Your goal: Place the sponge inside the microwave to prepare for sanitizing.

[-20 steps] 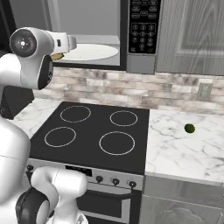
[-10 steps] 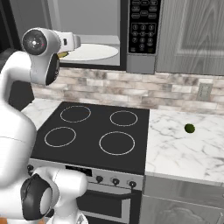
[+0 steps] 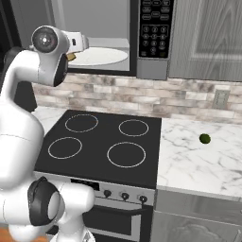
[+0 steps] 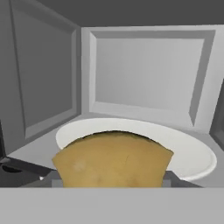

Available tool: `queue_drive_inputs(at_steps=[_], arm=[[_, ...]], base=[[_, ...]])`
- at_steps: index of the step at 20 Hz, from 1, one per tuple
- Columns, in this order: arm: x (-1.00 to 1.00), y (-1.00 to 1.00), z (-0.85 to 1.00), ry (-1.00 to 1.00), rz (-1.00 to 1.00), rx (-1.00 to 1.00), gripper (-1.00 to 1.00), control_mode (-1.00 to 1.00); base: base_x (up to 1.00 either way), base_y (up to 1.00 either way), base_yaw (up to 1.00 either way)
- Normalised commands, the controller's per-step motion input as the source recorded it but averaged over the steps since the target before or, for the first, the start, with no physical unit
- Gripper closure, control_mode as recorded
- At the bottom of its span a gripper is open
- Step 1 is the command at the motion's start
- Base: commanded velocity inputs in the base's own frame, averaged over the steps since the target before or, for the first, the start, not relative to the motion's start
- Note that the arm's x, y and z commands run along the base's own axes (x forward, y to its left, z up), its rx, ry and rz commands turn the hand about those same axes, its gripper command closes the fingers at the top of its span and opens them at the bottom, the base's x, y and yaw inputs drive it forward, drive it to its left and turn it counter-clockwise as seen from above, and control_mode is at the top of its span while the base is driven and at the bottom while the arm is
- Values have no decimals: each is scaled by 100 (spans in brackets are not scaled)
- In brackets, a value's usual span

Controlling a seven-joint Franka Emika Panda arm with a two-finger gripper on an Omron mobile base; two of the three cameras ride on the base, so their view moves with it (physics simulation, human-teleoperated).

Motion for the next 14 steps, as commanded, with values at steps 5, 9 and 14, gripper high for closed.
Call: queue_drive_inputs(at_steps=[5,9,14], arm=[[13,9,-4,2,4,-7,100,-100],[15,8,-10,0,3,-2,100,-100],[21,6,-13,0,2,-3,100,-100]], base=[[0,0,0],[0,0,0],[0,0,0]])
